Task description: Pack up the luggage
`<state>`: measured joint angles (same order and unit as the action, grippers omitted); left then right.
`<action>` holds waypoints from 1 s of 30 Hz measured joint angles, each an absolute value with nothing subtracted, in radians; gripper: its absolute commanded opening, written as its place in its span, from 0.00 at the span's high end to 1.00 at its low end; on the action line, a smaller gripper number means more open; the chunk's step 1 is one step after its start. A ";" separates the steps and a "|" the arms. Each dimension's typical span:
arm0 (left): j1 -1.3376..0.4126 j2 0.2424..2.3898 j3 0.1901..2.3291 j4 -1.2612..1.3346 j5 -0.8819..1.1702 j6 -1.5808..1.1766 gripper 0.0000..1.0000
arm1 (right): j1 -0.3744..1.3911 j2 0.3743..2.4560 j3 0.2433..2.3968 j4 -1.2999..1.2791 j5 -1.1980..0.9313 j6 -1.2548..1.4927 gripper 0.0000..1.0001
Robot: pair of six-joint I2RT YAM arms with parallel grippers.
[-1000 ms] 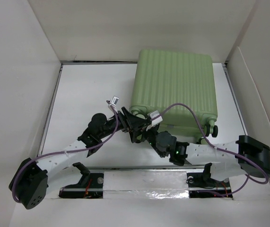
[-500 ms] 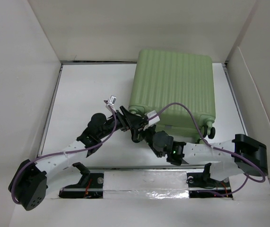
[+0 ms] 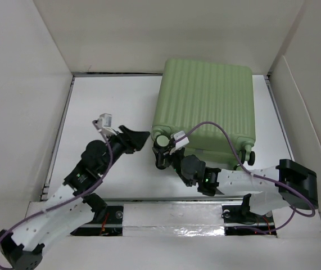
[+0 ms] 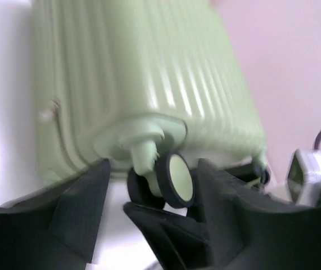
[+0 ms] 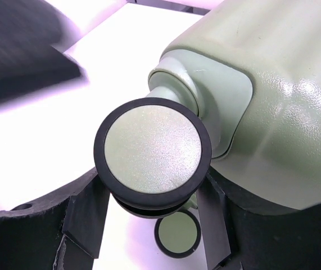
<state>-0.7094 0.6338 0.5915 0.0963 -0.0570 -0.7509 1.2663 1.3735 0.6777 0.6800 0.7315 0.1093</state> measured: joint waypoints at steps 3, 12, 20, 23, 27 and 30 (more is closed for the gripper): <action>-0.696 0.525 0.569 0.062 -0.130 -0.718 0.67 | 1.264 1.366 0.678 0.667 0.723 0.109 0.70; -0.805 0.684 0.305 0.107 -0.133 -0.698 0.71 | 1.247 1.341 0.678 0.625 0.677 0.113 0.70; -0.923 0.830 0.297 0.329 -0.240 -0.624 0.63 | 1.229 1.320 0.678 0.590 0.630 0.131 0.71; -0.926 0.883 0.297 0.414 -0.270 -0.597 0.62 | 1.227 1.320 0.678 0.589 0.626 0.136 0.71; -0.926 0.918 0.297 0.495 -0.329 -0.555 0.62 | 1.225 1.320 0.678 0.587 0.619 0.142 0.71; -0.926 0.953 0.297 0.546 -0.360 -0.521 0.62 | 1.223 1.318 0.678 0.584 0.614 0.150 0.72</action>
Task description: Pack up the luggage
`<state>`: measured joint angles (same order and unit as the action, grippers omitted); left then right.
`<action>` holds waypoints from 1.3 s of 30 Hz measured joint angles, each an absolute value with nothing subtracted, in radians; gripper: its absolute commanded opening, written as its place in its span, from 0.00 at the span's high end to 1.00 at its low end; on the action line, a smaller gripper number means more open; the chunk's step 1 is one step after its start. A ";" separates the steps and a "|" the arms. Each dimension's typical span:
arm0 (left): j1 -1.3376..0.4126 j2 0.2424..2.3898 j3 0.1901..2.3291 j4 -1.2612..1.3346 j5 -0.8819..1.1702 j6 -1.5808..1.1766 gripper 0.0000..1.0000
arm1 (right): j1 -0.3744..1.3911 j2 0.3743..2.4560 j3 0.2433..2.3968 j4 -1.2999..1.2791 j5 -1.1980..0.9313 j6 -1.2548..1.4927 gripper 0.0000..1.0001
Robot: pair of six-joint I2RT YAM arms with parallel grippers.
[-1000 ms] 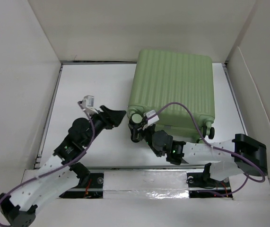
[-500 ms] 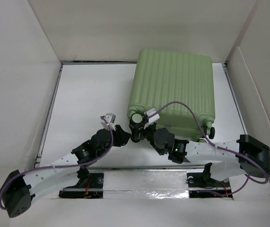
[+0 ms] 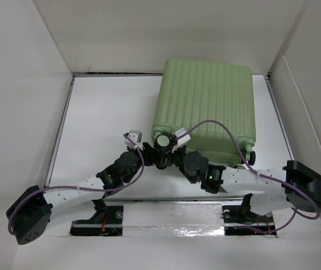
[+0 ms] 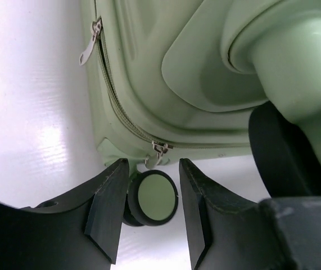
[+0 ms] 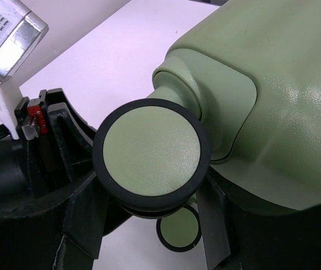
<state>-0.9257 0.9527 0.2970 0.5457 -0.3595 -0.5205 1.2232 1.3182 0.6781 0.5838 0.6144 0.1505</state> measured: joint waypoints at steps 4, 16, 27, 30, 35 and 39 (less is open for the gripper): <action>-0.925 1.005 0.298 0.590 -0.369 -0.489 0.64 | 1.219 1.315 0.678 0.578 0.606 0.157 0.72; -0.918 1.074 0.299 0.677 -0.363 -0.456 0.76 | 1.217 1.303 0.678 0.562 0.598 0.162 0.72; -0.922 1.100 0.302 0.709 -0.336 -0.453 1.00 | 1.215 1.295 0.671 0.563 0.596 0.173 0.75; -0.917 1.093 0.302 0.707 -0.325 -0.454 1.00 | 1.212 1.282 0.663 0.561 0.594 0.173 0.76; -0.874 1.051 0.302 0.656 -0.270 -0.473 1.00 | 1.211 1.260 0.648 0.561 0.590 0.172 0.77; -0.817 1.020 0.302 0.614 -0.235 -0.484 1.00 | 1.210 1.233 0.625 0.561 0.581 0.172 0.77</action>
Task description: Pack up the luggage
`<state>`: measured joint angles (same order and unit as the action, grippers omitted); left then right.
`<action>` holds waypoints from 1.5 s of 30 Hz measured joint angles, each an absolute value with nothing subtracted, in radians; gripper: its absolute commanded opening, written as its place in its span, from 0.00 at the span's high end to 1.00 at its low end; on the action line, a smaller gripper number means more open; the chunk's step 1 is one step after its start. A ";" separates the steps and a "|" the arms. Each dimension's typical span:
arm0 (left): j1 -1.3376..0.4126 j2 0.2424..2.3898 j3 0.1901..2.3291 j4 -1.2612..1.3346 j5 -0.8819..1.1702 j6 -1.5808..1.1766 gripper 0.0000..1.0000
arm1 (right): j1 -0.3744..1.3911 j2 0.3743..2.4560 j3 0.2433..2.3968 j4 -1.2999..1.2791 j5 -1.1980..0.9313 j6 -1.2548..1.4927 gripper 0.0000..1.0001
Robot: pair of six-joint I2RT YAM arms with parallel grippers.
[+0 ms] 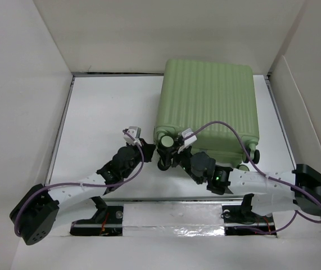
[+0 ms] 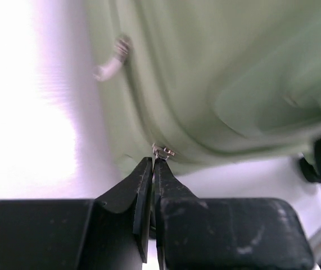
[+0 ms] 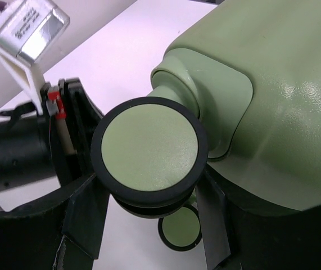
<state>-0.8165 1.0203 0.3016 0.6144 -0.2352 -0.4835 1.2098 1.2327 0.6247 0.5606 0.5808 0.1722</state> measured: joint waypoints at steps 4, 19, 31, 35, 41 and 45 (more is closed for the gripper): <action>-0.755 1.016 0.303 0.620 -0.212 -0.489 1.00 | 1.210 1.171 0.589 0.532 0.560 0.172 0.77; -0.559 1.245 0.479 0.664 -0.270 -0.444 1.00 | 1.204 0.964 0.556 0.297 0.474 0.154 0.77; -0.509 1.158 0.498 0.616 -0.242 -0.539 0.27 | 1.195 0.971 0.650 0.142 0.394 0.168 0.00; -0.506 0.882 0.484 0.550 -0.183 -0.616 0.19 | 1.205 1.032 0.905 -0.036 0.332 0.136 0.00; -0.506 0.591 0.493 0.395 -0.094 -0.685 0.11 | 1.251 0.976 1.101 -0.162 0.250 0.065 0.00; -0.506 0.435 0.577 0.231 -0.056 -0.689 0.09 | 1.258 0.855 1.109 -0.206 0.294 0.022 0.00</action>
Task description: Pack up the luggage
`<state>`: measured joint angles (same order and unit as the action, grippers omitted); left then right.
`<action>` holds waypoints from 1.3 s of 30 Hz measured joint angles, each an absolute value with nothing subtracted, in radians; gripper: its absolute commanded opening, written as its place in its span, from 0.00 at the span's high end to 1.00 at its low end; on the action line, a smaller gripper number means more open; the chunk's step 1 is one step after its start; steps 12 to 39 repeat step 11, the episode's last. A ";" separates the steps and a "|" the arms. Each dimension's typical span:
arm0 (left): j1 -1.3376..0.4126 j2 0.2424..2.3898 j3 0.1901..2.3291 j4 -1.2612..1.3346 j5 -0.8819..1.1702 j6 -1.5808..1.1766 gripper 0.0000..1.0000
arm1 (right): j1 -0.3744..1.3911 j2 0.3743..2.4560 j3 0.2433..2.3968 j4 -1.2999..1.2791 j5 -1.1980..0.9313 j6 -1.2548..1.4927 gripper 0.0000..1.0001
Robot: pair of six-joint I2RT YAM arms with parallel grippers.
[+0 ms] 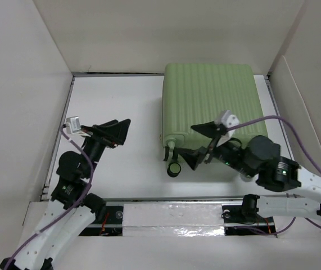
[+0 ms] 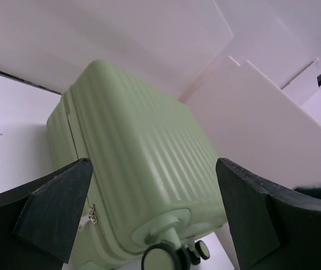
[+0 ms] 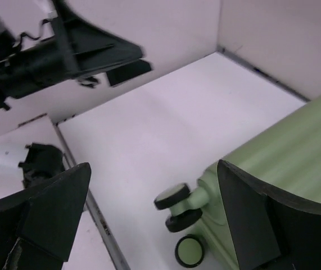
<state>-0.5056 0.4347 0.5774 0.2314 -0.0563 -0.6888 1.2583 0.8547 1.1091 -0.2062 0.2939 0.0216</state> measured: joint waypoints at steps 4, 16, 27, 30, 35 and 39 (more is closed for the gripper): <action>-0.506 0.350 0.743 0.076 -0.063 -0.645 0.09 | 1.258 0.715 1.132 -0.215 0.394 -0.010 0.00; -0.502 0.219 0.858 -0.042 -0.129 -0.550 0.10 | 1.258 0.502 1.111 -0.174 0.549 -0.014 0.00; -0.502 0.219 0.858 -0.042 -0.129 -0.550 0.10 | 1.258 0.502 1.111 -0.174 0.549 -0.014 0.00; -0.502 0.219 0.858 -0.042 -0.129 -0.550 0.10 | 1.258 0.502 1.111 -0.174 0.549 -0.014 0.00; -0.502 0.219 0.858 -0.042 -0.129 -0.550 0.10 | 1.258 0.502 1.111 -0.174 0.549 -0.014 0.00; -0.502 0.219 0.858 -0.042 -0.129 -0.550 0.10 | 1.258 0.502 1.111 -0.174 0.549 -0.014 0.00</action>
